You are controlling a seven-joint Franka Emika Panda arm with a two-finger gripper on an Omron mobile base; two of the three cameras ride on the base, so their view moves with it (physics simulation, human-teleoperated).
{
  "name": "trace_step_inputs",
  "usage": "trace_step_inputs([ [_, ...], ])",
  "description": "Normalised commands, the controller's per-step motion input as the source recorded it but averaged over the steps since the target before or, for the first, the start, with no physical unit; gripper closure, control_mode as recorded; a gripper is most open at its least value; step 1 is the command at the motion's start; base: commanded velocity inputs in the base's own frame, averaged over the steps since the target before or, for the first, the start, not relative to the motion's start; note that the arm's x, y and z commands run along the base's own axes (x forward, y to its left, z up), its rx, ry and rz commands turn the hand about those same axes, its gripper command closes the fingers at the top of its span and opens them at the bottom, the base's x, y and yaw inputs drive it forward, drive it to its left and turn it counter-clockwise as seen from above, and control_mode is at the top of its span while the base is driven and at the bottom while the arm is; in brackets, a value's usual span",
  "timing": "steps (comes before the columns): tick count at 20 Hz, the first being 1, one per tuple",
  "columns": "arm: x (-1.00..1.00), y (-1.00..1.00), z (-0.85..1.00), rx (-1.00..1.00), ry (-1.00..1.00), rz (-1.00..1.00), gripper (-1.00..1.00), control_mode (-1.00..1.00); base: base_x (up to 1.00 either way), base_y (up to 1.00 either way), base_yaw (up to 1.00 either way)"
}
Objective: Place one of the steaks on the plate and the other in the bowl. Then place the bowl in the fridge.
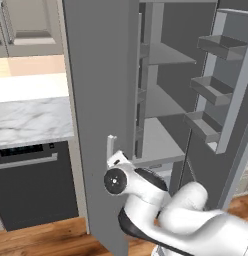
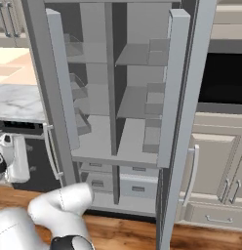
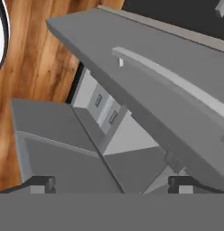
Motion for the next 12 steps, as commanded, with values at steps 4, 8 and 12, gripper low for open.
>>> trace_step_inputs([
  [4, 0.03, -0.97, 0.01, 0.6, 0.0, -0.07, -1.0, -1.0, 0.0, 0.0, 0.0],
  [8, 0.11, -0.92, 0.0, 0.67, 0.0, -0.08, -1.0, -1.0, 0.0, 0.0, 0.0],
  [12, 0.11, -0.62, 0.0, 0.55, -0.05, 0.03, -1.0, -1.0, 0.0, 0.0, 0.0],
])
